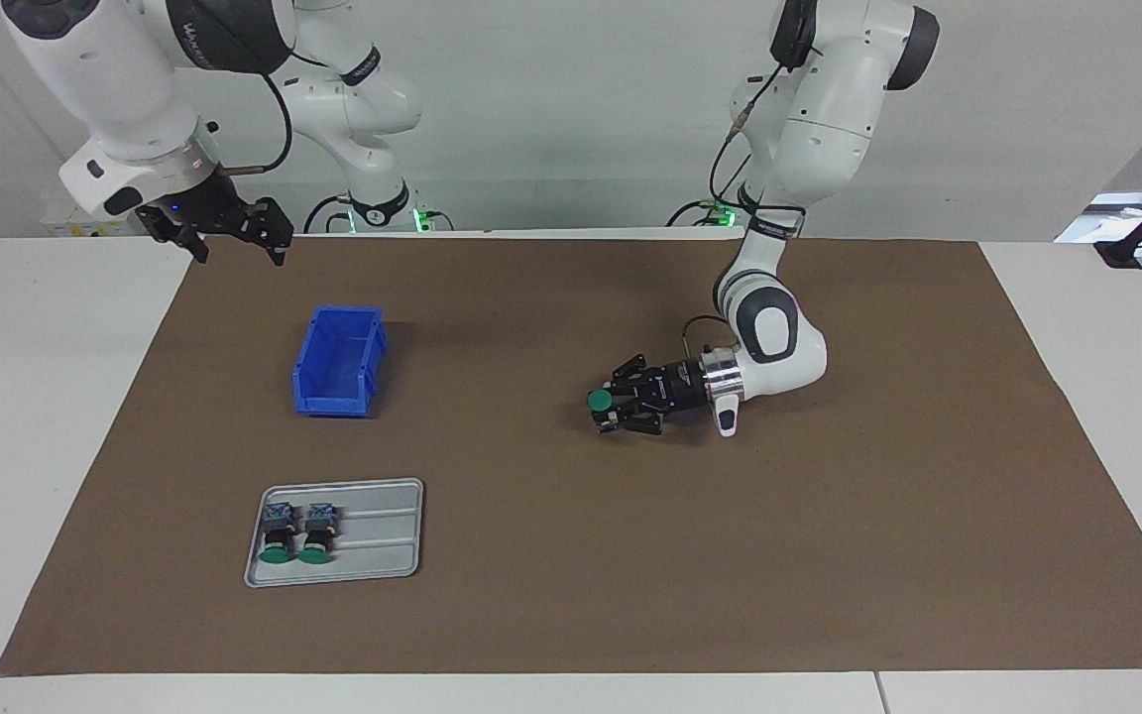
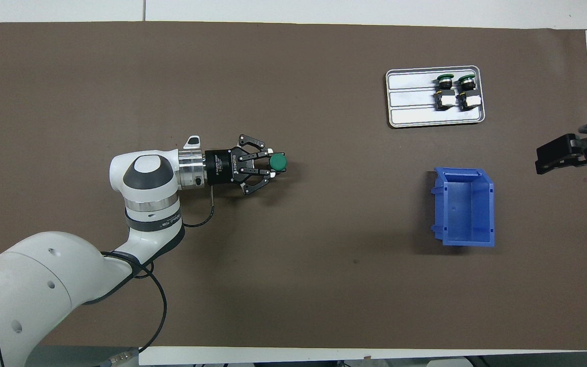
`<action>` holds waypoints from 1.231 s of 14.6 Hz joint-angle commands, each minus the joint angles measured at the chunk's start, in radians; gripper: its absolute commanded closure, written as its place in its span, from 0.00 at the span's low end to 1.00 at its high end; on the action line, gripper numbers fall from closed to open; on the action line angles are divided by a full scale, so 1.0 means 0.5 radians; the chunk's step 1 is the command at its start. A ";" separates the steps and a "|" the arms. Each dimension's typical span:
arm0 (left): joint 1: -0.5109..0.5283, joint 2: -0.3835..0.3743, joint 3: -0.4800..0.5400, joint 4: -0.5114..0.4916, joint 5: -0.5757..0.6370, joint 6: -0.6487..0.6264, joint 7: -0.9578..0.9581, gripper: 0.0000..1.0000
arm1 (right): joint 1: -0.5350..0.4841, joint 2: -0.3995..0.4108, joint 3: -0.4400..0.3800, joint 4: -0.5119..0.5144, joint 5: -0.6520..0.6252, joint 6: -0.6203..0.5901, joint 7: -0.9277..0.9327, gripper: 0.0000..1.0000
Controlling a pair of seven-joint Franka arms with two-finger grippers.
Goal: Place and press button with both arms
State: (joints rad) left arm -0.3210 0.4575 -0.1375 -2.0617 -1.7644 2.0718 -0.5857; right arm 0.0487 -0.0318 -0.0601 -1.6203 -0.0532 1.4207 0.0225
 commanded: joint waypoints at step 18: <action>0.083 -0.212 0.014 -0.080 0.114 0.053 -0.037 0.00 | -0.012 -0.029 0.004 -0.030 0.008 0.006 -0.048 0.02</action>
State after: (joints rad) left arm -0.2996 0.3999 -0.1309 -2.0635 -1.7460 2.0875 -0.5880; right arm 0.0487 -0.0318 -0.0601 -1.6203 -0.0532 1.4207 0.0225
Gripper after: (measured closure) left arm 0.000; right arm 0.013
